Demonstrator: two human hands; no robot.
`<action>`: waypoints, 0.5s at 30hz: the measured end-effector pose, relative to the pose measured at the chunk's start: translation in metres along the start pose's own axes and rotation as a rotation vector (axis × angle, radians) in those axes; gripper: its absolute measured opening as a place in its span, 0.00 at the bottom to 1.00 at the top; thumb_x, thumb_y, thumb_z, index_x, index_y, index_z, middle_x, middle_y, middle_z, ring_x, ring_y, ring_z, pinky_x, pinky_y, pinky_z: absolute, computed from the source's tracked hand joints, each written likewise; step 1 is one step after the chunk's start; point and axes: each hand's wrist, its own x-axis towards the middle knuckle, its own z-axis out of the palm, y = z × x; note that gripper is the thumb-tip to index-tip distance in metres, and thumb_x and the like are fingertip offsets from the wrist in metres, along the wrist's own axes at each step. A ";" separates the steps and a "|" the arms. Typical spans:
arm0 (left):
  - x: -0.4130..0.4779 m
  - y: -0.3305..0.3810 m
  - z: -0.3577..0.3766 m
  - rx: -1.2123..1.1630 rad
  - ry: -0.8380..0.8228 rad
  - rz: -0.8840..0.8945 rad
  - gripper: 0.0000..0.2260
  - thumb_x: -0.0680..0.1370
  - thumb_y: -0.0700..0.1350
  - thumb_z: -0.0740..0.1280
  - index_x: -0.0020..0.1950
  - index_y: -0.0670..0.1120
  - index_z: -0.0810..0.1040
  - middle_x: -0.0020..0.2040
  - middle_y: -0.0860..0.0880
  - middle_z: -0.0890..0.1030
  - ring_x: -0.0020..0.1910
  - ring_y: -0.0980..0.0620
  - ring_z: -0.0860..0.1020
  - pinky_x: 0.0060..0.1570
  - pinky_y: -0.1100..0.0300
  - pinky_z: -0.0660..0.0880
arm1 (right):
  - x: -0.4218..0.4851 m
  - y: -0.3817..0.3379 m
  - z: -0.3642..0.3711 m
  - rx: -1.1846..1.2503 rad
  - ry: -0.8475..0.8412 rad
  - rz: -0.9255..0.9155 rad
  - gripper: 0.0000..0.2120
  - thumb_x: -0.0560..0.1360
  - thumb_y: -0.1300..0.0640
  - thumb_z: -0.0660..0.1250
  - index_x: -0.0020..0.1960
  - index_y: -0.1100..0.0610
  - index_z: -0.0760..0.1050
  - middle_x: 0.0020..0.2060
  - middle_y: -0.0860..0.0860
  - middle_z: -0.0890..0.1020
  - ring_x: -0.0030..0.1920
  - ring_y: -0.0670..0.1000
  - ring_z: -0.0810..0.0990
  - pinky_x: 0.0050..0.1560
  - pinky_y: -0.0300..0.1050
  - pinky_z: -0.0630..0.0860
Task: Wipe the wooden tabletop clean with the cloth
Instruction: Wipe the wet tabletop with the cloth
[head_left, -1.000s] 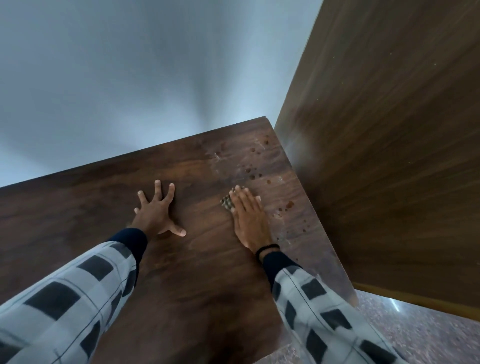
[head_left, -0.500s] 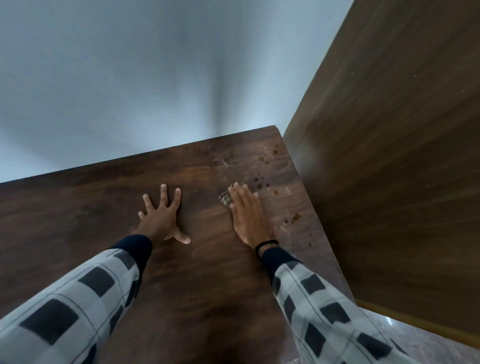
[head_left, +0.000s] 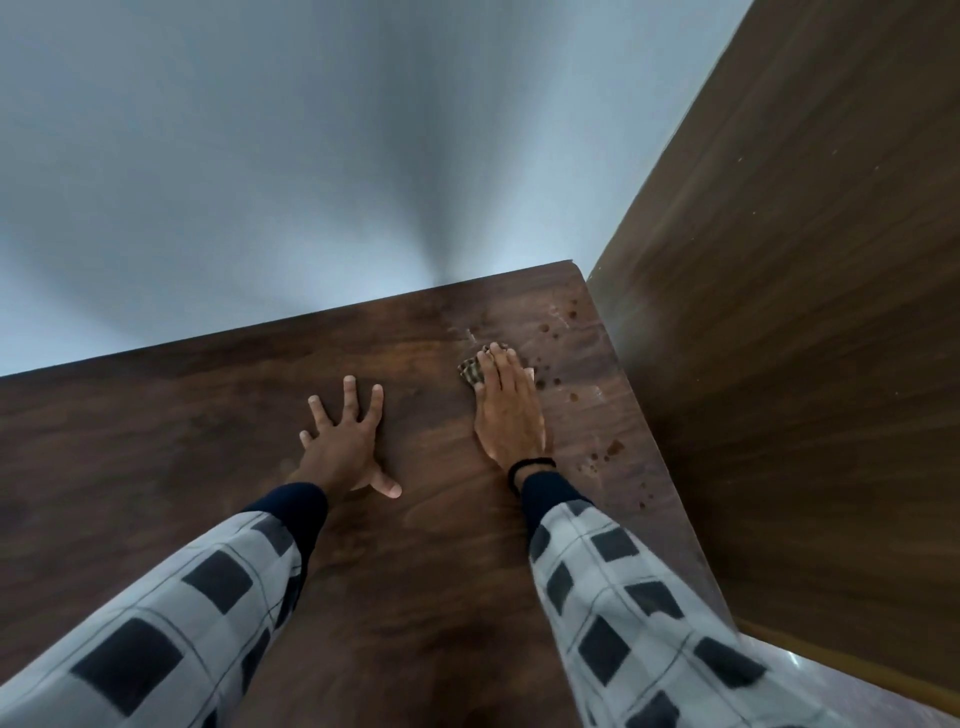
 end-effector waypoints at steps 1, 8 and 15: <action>0.000 -0.001 0.000 -0.003 0.009 0.009 0.67 0.60 0.59 0.82 0.79 0.57 0.31 0.76 0.49 0.23 0.74 0.29 0.30 0.70 0.26 0.48 | -0.007 -0.008 0.006 -0.006 0.008 -0.007 0.24 0.86 0.54 0.52 0.81 0.57 0.59 0.81 0.54 0.58 0.82 0.56 0.54 0.81 0.58 0.53; 0.002 -0.002 0.001 -0.005 0.025 0.016 0.68 0.59 0.59 0.83 0.80 0.56 0.33 0.76 0.49 0.24 0.74 0.28 0.31 0.69 0.25 0.50 | 0.004 0.000 0.004 -0.015 -0.113 -0.299 0.23 0.87 0.54 0.52 0.81 0.55 0.58 0.81 0.52 0.58 0.82 0.53 0.51 0.81 0.58 0.53; 0.007 -0.005 0.004 -0.018 0.038 0.021 0.69 0.58 0.59 0.83 0.79 0.57 0.31 0.76 0.50 0.23 0.74 0.28 0.30 0.68 0.24 0.50 | 0.018 -0.030 0.011 0.018 -0.040 -0.087 0.24 0.86 0.54 0.52 0.81 0.56 0.58 0.82 0.53 0.57 0.82 0.55 0.51 0.81 0.58 0.52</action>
